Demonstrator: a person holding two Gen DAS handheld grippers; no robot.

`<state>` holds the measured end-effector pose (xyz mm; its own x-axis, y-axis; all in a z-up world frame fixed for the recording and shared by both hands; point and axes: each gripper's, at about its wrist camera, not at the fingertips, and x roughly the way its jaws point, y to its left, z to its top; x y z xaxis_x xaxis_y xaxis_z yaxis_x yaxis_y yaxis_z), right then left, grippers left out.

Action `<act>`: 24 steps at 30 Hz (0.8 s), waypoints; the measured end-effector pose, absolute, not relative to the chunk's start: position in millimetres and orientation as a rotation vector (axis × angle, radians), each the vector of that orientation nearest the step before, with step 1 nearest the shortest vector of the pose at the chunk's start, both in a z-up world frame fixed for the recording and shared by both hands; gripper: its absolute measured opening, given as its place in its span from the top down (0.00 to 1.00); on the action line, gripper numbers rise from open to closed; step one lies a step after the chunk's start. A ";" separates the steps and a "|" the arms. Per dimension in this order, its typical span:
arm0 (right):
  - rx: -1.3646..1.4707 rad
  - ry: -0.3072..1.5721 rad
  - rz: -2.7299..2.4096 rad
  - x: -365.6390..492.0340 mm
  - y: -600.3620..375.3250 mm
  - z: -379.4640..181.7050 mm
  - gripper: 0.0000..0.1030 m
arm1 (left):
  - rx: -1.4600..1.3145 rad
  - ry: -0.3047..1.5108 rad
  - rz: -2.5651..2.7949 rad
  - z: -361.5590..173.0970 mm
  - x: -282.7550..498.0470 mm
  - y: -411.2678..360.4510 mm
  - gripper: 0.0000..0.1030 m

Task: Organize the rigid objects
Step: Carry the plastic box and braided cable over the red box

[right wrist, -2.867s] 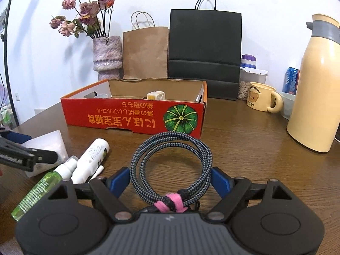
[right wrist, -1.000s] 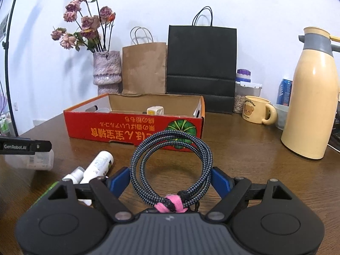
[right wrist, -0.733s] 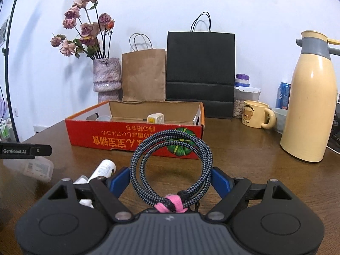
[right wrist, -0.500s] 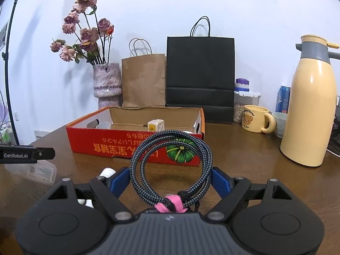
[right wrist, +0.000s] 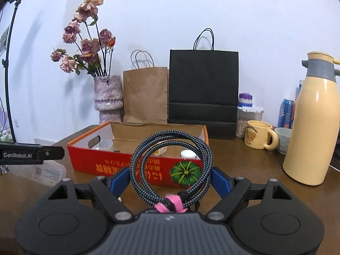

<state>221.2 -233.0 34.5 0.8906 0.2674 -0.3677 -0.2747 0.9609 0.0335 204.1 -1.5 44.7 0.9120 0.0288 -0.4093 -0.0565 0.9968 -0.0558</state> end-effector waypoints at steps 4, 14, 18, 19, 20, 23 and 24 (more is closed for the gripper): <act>-0.017 0.367 0.280 230.2 -229.7 41.7 0.21 | -0.069 0.417 0.041 50.4 213.6 -4.8 0.36; -0.017 0.354 0.282 251.7 -220.8 52.8 0.21 | -0.065 0.381 0.049 64.2 237.1 -11.6 0.36; -0.012 0.351 0.285 265.0 -215.0 56.8 0.21 | -0.075 0.373 0.054 66.2 247.6 -11.5 0.36; -0.011 0.352 0.285 268.6 -213.9 57.4 0.21 | -0.076 0.371 0.057 66.6 250.5 -11.4 0.36; -0.011 0.352 0.285 272.1 -212.4 58.0 0.21 | -0.077 0.369 0.061 66.8 253.9 -11.2 0.36; -0.012 0.353 0.281 283.2 -208.6 59.2 0.21 | -0.087 0.371 0.070 67.9 264.5 -9.5 0.36; -0.012 0.353 0.279 286.3 -207.1 59.3 0.21 | -0.091 0.371 0.073 68.0 267.5 -9.0 0.36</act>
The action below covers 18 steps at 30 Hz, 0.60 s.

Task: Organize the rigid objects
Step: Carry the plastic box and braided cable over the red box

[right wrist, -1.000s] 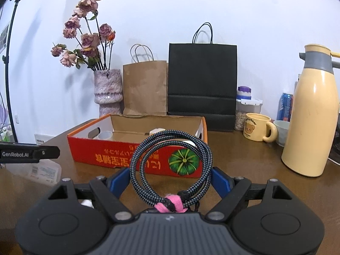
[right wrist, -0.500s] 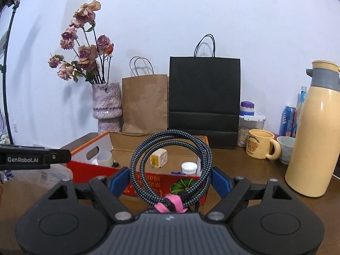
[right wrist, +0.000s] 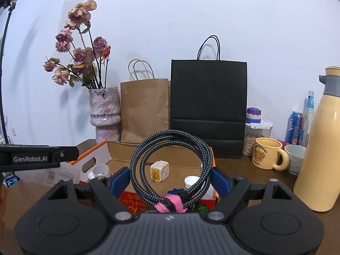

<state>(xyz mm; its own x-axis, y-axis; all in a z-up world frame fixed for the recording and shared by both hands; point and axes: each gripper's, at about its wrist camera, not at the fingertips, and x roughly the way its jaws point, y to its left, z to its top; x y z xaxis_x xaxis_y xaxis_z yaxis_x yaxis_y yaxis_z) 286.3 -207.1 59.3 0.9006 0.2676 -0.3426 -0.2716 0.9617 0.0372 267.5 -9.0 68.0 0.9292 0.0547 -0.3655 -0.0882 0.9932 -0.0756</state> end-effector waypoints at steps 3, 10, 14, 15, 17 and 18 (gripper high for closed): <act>-0.011 0.354 0.279 296.9 -204.5 58.9 0.21 | -0.105 0.377 0.083 67.4 279.6 -6.8 0.36; -0.022 0.362 0.278 326.9 -198.1 56.7 0.21 | -0.118 0.378 0.112 67.8 305.8 -3.7 0.36; -0.029 0.371 0.269 344.3 -197.0 53.6 0.21 | -0.119 0.380 0.119 66.4 321.3 -3.5 0.36; -0.030 0.371 0.265 347.6 -197.5 53.2 0.21 | -0.119 0.382 0.121 65.6 325.6 -3.3 0.36; -0.028 0.373 0.263 355.4 -197.6 52.2 0.21 | -0.117 0.387 0.128 63.8 333.3 -2.7 0.36; -0.026 0.373 0.262 359.4 -197.4 51.6 0.21 | -0.117 0.390 0.132 62.5 337.6 -1.7 0.36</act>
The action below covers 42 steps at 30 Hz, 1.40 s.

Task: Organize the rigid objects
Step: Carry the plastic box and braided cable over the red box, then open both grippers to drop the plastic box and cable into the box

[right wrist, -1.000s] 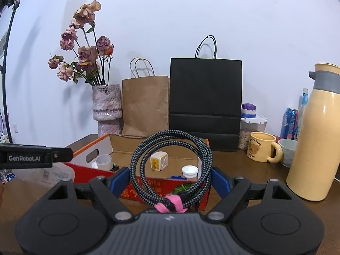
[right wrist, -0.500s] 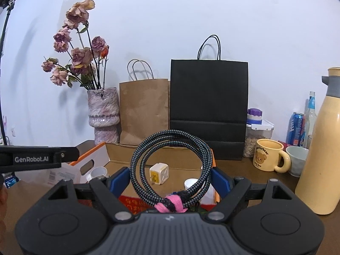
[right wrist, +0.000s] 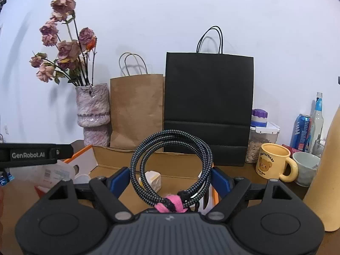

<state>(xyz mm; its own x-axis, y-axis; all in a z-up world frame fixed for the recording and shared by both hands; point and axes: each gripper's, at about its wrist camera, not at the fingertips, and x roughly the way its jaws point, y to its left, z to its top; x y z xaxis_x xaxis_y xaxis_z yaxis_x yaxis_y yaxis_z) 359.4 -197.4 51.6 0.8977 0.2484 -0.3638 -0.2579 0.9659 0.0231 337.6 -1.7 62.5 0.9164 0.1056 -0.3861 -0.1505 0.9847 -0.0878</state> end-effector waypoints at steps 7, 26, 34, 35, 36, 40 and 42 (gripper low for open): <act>-0.030 0.388 0.271 386.7 -192.2 45.5 0.21 | -0.112 0.407 0.160 56.7 362.2 7.3 0.36; -0.065 0.443 0.301 442.5 -175.5 26.8 0.21 | -0.081 0.434 0.205 42.6 411.1 26.4 0.36; -0.087 0.475 0.318 447.2 -170.5 13.2 0.21 | -0.030 0.474 0.194 26.1 418.9 17.9 0.36; -0.090 0.478 0.317 447.2 -169.9 12.2 0.21 | -0.027 0.476 0.194 25.7 418.7 17.9 0.36; -0.093 0.481 0.317 447.3 -169.5 11.6 0.20 | -0.025 0.481 0.189 25.5 419.0 17.8 0.36; -0.088 0.488 0.308 448.9 -171.9 11.0 0.19 | -0.010 0.489 0.197 25.3 418.4 15.6 0.28; -0.091 0.483 0.295 449.0 -173.4 12.2 0.18 | -0.011 0.481 0.202 26.2 417.2 15.6 0.16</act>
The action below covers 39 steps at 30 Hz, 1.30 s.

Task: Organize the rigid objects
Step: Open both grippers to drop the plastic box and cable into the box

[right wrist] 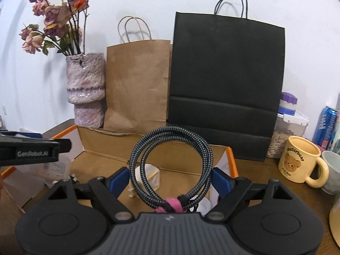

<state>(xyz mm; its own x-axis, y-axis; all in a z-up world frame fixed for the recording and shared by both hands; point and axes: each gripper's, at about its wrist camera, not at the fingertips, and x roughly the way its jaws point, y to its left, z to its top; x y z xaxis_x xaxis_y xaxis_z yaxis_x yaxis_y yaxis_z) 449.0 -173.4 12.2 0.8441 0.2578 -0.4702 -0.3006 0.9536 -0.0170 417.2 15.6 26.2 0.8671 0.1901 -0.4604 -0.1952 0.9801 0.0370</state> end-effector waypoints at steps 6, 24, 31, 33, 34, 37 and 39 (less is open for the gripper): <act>-0.080 0.471 0.296 448.7 -177.5 14.9 0.00 | -0.016 0.463 0.219 29.2 416.7 16.9 0.00; -0.069 0.497 0.255 443.7 -187.9 18.9 0.00 | -0.032 0.466 0.217 33.9 404.2 21.9 0.00; -0.067 0.465 0.239 424.5 -195.4 31.7 0.00 | -0.034 0.446 0.215 39.7 385.6 23.2 0.00; -0.066 0.461 0.238 419.0 -197.3 34.1 0.00 | -0.035 0.445 0.214 41.0 380.0 23.6 0.00; -0.067 0.461 0.236 416.1 -198.1 35.0 0.00 | -0.036 0.444 0.215 41.8 377.7 23.8 0.00; -0.069 0.459 0.234 407.9 -200.4 37.1 0.00 | -0.042 0.439 0.216 43.5 368.0 25.3 0.00; -0.070 0.455 0.234 401.1 -201.8 38.6 0.00 | -0.046 0.436 0.218 44.9 361.1 26.5 0.00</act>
<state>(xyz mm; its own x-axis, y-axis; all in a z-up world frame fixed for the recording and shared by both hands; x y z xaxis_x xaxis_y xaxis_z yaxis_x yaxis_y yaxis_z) 401.1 -201.8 38.6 0.8717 0.2083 -0.4435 -0.2395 0.9708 -0.0148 361.1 26.5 44.9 0.8835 0.1992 -0.4240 -0.2187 0.9758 0.0026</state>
